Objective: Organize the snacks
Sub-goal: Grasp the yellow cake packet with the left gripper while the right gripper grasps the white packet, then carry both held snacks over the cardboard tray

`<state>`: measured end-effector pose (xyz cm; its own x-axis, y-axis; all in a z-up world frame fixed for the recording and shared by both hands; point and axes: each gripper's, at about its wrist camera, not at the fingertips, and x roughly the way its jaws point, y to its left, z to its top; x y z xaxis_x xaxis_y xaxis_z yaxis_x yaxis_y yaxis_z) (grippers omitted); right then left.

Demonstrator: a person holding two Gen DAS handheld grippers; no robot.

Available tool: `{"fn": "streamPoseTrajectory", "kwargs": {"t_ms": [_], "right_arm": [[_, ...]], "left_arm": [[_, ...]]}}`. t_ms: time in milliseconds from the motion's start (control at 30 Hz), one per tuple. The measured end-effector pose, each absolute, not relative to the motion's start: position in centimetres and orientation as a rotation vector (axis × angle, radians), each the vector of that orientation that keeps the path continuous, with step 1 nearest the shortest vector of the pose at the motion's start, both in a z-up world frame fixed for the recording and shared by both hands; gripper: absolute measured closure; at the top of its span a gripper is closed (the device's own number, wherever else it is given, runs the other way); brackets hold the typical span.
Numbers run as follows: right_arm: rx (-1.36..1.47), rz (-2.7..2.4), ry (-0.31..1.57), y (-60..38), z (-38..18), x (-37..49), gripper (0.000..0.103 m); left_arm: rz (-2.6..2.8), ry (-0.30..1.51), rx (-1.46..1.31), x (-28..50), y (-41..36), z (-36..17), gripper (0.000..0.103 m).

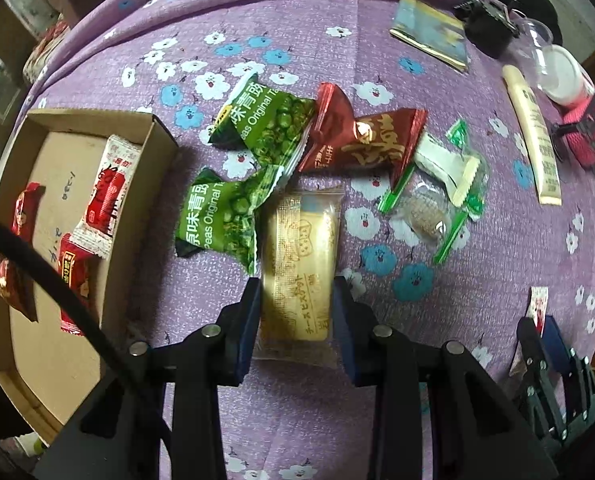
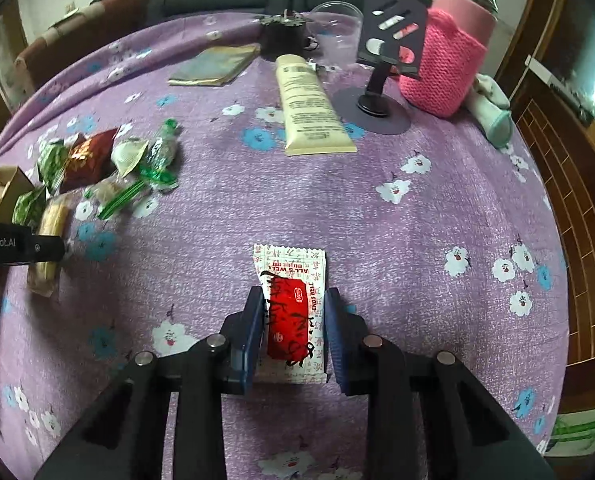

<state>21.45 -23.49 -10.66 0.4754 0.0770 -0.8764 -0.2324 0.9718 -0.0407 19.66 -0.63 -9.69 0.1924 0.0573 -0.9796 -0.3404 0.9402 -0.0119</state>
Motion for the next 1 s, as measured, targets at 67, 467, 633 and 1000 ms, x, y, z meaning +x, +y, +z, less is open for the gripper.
{"fn": "streamPoseTrajectory", "kwargs": {"t_ms": [67, 467, 633, 1000], "right_arm": [[-0.128, 0.187, 1.065, -23.9, -10.6, 21.4, 0.074], [-0.075, 0.197, 1.017, -24.8, -9.7, 16.6, 0.074], [-0.051, 0.195, 1.009, -25.0, -9.3, 13.6, 0.074], [-0.032, 0.166, 1.013, -24.3, -9.1, 7.1, 0.074]], "left_arm": [[0.269, 1.344, -0.236, 19.3, -0.6, -9.7, 0.067], [0.185, 1.289, -0.114, 12.8, -2.2, -10.0, 0.067], [0.131, 1.245, -0.030, 8.2, -3.7, -10.0, 0.067], [-0.020, 1.168, 0.075, -1.3, -5.6, -9.2, 0.067]]}}
